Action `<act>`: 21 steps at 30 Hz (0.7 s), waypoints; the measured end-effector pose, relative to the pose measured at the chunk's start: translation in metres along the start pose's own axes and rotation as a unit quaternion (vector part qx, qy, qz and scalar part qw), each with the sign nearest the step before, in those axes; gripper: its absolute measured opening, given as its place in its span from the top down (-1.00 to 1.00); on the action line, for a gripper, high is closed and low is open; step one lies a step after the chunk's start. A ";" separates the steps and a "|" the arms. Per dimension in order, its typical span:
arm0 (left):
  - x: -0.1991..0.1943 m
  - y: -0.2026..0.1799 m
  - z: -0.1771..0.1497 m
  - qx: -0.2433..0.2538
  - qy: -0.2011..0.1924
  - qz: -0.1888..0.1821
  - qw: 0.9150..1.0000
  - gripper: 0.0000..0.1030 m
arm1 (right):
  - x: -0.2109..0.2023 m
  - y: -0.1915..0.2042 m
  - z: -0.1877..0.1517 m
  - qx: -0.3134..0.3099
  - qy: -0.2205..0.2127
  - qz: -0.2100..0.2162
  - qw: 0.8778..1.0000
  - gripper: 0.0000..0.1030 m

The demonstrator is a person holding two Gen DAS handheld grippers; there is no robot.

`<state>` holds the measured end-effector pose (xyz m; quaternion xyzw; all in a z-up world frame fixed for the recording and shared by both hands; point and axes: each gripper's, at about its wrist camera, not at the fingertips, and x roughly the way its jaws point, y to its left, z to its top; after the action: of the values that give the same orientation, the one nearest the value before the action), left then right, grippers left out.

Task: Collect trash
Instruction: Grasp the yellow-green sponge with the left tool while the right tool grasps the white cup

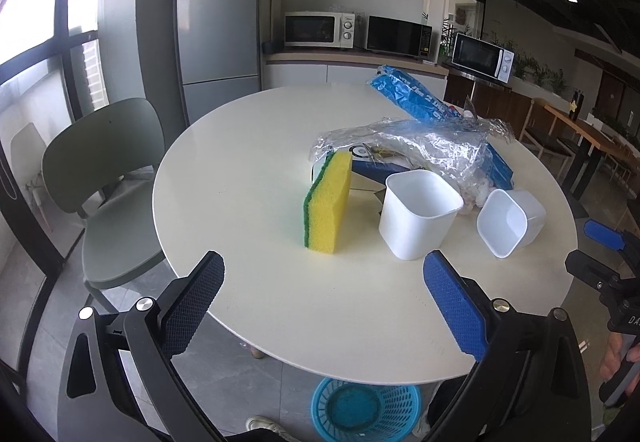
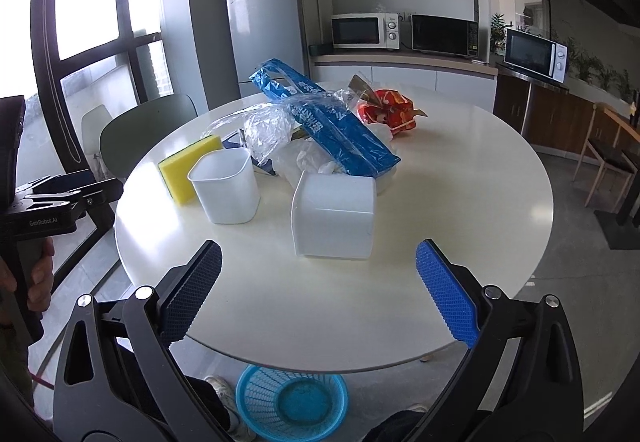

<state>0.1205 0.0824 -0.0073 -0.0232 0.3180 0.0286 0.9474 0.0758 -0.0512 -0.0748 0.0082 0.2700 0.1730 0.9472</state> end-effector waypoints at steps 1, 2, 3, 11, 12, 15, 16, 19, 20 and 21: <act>0.005 0.000 0.002 0.003 0.003 0.002 1.000 -0.87 | 0.005 -0.001 0.002 0.002 0.003 -0.002 1.000 -0.73; 0.009 0.000 0.003 0.006 0.004 0.005 1.000 -0.85 | 0.011 -0.003 0.004 0.005 0.006 -0.004 1.000 -0.73; 0.014 0.000 0.004 0.009 0.005 0.007 1.000 -0.84 | 0.016 -0.004 0.005 0.007 0.008 -0.004 1.000 -0.73; 0.043 0.003 0.018 0.022 0.019 0.015 0.999 -0.75 | 0.050 -0.006 0.014 0.009 0.035 -0.020 0.999 -0.56; 0.047 0.004 0.019 0.023 0.021 0.017 0.999 -0.73 | 0.053 -0.006 0.015 0.009 0.037 -0.021 0.999 -0.53; 0.057 0.006 0.021 0.026 0.027 0.021 0.999 -0.63 | 0.060 -0.006 0.016 0.008 0.046 -0.022 0.999 -0.36; 0.060 0.007 0.021 0.027 0.029 0.019 0.999 -0.58 | 0.060 -0.007 0.015 0.007 0.049 -0.023 0.999 -0.28; 0.069 0.007 0.023 0.026 0.034 0.011 0.999 -0.43 | 0.066 -0.007 0.017 0.007 0.055 -0.023 0.998 -0.12; 0.072 0.008 0.024 0.024 0.035 0.011 0.999 -0.35 | 0.066 -0.006 0.018 0.006 0.055 -0.024 0.998 -0.12; 0.073 0.008 0.024 0.022 0.037 0.010 0.999 -0.28 | 0.066 -0.007 0.018 0.006 0.056 -0.024 0.998 -0.12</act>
<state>0.1927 0.0948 -0.0327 -0.0005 0.3532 0.0304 0.9351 0.1390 -0.0343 -0.0939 -0.0024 0.3238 0.1490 0.9343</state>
